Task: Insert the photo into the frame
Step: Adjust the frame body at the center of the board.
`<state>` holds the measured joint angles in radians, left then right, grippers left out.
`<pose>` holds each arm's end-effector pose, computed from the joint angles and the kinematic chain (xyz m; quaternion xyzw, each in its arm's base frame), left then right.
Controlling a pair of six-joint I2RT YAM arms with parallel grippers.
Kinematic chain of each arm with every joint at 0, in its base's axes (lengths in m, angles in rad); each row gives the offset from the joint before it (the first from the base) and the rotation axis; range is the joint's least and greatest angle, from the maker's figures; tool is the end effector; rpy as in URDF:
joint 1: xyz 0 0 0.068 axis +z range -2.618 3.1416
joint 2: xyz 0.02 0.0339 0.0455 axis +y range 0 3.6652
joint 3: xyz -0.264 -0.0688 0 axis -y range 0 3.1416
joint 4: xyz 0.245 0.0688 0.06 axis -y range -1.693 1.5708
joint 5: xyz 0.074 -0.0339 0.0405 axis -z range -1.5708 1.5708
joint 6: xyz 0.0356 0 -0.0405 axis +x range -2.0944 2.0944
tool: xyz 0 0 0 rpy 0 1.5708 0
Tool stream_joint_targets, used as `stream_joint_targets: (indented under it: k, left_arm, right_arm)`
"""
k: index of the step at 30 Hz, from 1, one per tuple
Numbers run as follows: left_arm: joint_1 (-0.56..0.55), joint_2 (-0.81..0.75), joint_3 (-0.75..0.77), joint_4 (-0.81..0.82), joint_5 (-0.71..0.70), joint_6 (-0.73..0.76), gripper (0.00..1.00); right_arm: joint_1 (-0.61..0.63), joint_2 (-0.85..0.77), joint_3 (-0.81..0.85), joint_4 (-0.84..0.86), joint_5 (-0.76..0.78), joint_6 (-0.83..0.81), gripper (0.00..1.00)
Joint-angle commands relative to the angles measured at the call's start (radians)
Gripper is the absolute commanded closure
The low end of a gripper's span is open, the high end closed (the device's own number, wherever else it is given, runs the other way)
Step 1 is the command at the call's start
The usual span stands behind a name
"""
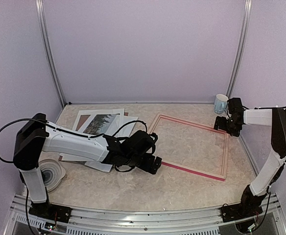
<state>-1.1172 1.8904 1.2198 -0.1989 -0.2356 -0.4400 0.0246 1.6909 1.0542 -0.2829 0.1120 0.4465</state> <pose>0.1837 -0.3579 0.1759 0.2717 0.8931 -0.1610 0.3204 0.3506 0.0046 0.1912 0.2156 0.9213 0.0230 0.3229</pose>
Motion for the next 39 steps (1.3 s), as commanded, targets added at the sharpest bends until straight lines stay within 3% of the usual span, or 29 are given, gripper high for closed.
stream_joint_targets:
  k: [1,14,20,28,39]
  left_arm:
    - [-0.002,0.047,0.026,0.002,0.047,0.024,0.01]
    - [0.017,0.125,0.049,0.011,0.115,0.036,0.02]
    - [0.038,0.144,0.049,0.011,0.106,0.028,0.02]
    - [0.103,0.15,0.052,0.025,0.094,0.017,0.02]
    - [0.15,0.185,0.108,0.025,0.081,0.03,0.02]
  right_arm:
    - [-0.043,0.064,0.043,0.047,0.016,0.024,0.01]
    - [-0.09,0.321,0.319,0.008,0.023,-0.053,0.01]
    - [-0.09,0.378,0.344,0.043,-0.051,-0.097,0.01]
    - [-0.09,0.356,0.282,0.06,-0.168,-0.078,0.01]
    - [-0.09,0.167,0.046,0.097,-0.215,-0.011,0.01]
